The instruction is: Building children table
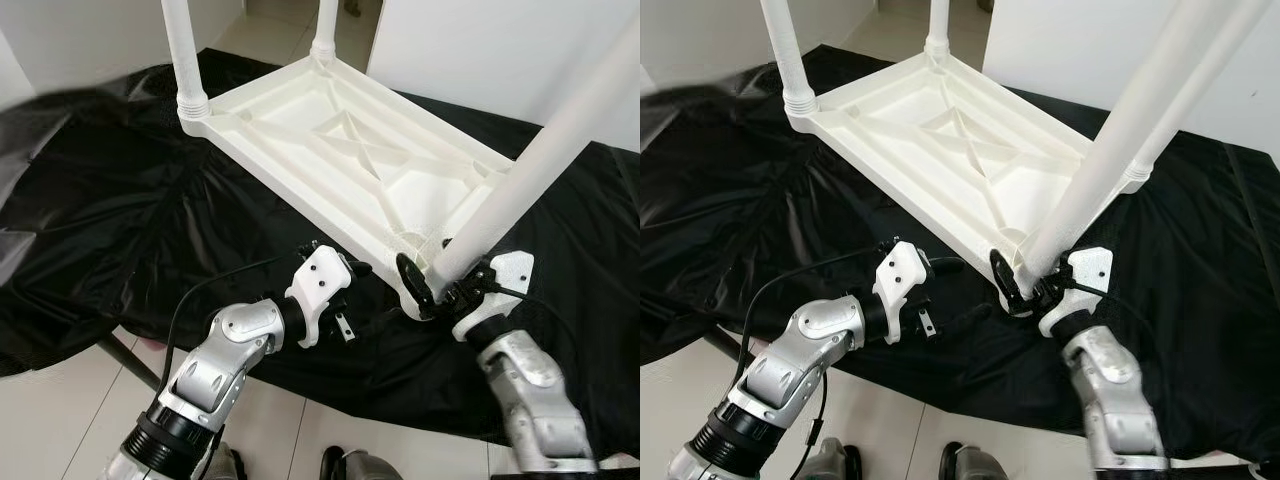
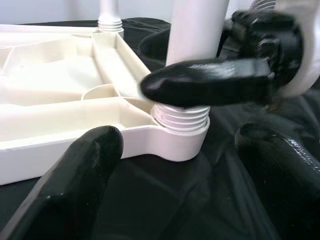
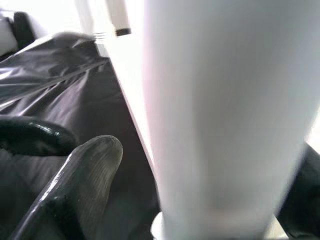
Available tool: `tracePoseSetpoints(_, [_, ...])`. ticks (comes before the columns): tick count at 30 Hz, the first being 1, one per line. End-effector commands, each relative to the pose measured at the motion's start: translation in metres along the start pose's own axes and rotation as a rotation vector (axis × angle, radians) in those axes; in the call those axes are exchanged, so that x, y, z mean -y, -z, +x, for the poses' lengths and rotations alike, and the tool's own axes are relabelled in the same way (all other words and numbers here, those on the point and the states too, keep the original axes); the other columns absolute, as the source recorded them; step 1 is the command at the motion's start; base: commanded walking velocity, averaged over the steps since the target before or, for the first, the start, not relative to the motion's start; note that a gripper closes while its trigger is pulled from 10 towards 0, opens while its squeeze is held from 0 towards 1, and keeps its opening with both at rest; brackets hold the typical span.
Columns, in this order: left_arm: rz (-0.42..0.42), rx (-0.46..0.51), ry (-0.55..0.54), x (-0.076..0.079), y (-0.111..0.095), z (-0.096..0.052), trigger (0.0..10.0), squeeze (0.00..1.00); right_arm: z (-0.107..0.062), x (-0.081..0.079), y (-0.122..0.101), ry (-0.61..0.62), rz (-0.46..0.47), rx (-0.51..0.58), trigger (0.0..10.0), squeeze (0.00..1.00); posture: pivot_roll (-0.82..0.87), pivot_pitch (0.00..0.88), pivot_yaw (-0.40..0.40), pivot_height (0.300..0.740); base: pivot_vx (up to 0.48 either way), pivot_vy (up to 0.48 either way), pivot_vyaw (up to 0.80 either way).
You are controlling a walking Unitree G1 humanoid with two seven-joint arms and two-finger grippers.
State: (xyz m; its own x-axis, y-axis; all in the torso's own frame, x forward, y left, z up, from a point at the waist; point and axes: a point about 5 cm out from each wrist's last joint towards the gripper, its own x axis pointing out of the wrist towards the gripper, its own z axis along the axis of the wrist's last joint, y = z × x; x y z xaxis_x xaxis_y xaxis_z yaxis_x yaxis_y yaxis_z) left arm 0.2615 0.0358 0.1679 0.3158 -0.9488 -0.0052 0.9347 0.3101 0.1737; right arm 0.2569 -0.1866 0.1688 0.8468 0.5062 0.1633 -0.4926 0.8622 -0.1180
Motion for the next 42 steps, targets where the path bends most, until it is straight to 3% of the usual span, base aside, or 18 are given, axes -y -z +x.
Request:
tracePoseSetpoints(1, [-0.001, -0.006, -0.004, 0.002, 0.001, 0.002, 10.0, 0.0, -0.001, 0.001, 0.003, -0.036, 0.018, -0.015, 10.0, 0.0, 0.03, 0.114, -0.075, 0.74, 0.0, 0.0, 0.0])
tracePoseSetpoints(4, [0.0, -0.006, 0.001, 0.003, 0.001, 0.003, 10.0, 0.0, 0.001, 0.005, 0.007, -0.079, 0.011, -0.027, 9.5, 0.0, 0.04, 0.111, -0.073, 0.74, 0.0, 0.0, 0.0])
tracePoseSetpoints(5, [0.001, -0.005, 0.003, 0.003, 0.001, 0.003, 10.0, 0.0, 0.003, 0.008, 0.009, -0.112, 0.004, -0.031, 4.9, 0.0, 0.04, 0.111, -0.073, 0.74, 0.0, 0.0, 0.0])
tracePoseSetpoints(7, [0.001, -0.005, 0.003, 0.003, 0.001, 0.003, 10.0, 0.0, 0.003, 0.008, 0.009, -0.112, 0.004, -0.031, 4.9, 0.0, 0.04, 0.111, -0.073, 0.74, 0.0, 0.0, 0.0])
tracePoseSetpoints(8, [0.0, -0.003, 0.006, 0.004, 0.0, 0.003, 10.0, 0.0, 0.005, 0.009, 0.01, -0.123, 0.001, -0.033, 0.0, 0.0, 0.04, 0.111, -0.073, 0.74, 0.0, 0.0, 0.0])
tracePoseSetpoints(24, [-0.008, -0.005, 0.035, 0.009, 0.0, 0.002, 10.0, 0.0, -0.002, 0.017, 0.02, -0.11, 0.018, -0.079, 0.0, 0.0, 0.04, 0.116, -0.071, 0.74, 0.0, 0.0, 0.0])
tracePoseSetpoints(25, [-0.008, -0.004, 0.036, 0.009, 0.0, 0.002, 10.0, 0.0, -0.002, 0.017, 0.021, -0.087, 0.016, -0.086, 10.0, 0.0, 0.03, 0.121, -0.072, 0.74, 0.0, 0.0, 0.0])
tracePoseSetpoints(32, [-0.005, 0.003, 0.021, 0.006, -0.002, 0.001, 10.0, 0.0, 0.001, 0.01, 0.021, 0.08, 0.002, -0.087, 10.0, 0.0, 0.03, 0.133, -0.076, 0.74, 0.0, 0.0, 0.0])
tracePoseSetpoints(42, [0.002, 0.007, 0.004, 0.004, -0.003, 0.0, 10.0, 0.0, 0.009, -0.008, 0.019, 0.321, 0.073, -0.061, 10.0, 0.0, 0.03, 0.144, -0.073, 0.74, 0.0, 0.0, 0.0])
